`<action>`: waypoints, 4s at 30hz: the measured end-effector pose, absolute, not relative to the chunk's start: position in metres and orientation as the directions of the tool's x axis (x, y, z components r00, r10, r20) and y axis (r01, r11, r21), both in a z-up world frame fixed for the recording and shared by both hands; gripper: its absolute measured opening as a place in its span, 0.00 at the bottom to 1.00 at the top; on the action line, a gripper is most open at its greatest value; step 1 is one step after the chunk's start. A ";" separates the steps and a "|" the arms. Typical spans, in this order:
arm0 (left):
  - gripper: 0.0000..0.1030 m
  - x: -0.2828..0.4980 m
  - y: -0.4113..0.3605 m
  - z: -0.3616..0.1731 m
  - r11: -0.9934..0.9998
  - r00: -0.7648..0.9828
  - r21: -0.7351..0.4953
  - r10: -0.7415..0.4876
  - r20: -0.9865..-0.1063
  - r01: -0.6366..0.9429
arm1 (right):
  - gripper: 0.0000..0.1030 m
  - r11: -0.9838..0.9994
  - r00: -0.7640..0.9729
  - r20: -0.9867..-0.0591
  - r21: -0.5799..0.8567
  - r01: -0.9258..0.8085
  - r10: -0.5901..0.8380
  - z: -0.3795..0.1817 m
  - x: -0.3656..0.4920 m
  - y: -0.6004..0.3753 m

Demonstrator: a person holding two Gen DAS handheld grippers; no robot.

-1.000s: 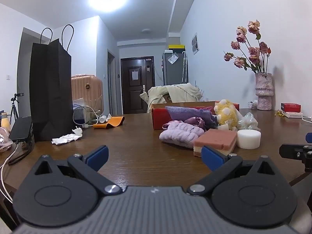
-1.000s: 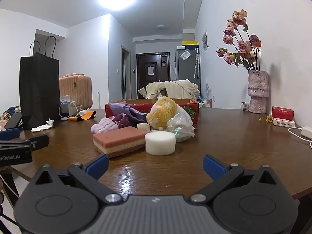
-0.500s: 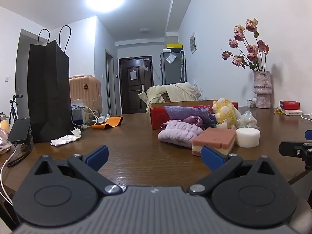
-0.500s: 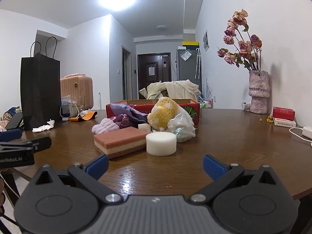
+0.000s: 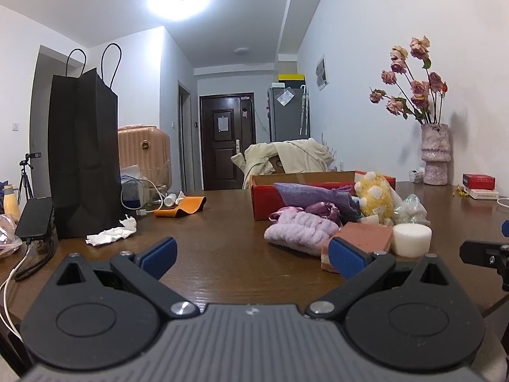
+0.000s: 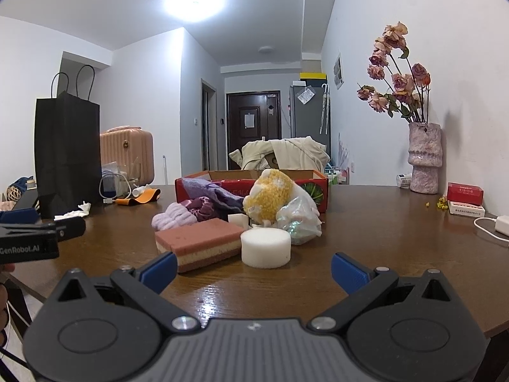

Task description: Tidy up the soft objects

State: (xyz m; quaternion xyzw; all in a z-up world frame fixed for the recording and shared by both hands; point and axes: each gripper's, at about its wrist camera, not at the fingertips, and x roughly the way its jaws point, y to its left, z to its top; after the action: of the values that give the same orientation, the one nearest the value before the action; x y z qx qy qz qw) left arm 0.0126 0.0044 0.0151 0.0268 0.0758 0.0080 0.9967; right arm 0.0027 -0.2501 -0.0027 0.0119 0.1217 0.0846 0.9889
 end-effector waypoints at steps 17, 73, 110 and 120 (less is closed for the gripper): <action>1.00 0.018 0.010 0.029 1.000 0.991 0.024 0.023 -0.133 -0.020 | 1.00 0.982 0.955 -0.231 0.043 -0.181 0.186 0.008 0.012 -0.245; 0.99 0.083 -0.024 0.027 0.971 0.927 -0.137 -0.230 -0.297 0.197 | 0.36 0.890 0.818 -0.364 0.280 -0.359 0.445 0.011 0.094 -0.253; 0.34 0.115 0.023 0.039 0.876 0.833 -0.405 -0.416 -0.365 0.260 | 0.31 0.803 0.727 -0.389 0.458 -0.380 0.566 0.024 0.129 -0.239; 0.34 0.310 0.001 0.132 0.887 0.871 -0.380 -0.388 -0.303 0.263 | 0.30 0.813 0.765 -0.318 0.385 -0.437 0.561 0.126 0.326 -0.250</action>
State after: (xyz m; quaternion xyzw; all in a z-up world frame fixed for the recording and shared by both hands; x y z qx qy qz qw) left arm 0.3099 0.0014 0.1325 -0.1656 0.1886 -0.1706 0.9528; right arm 0.3262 -0.2500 0.1256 0.1455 0.2133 0.2687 0.9280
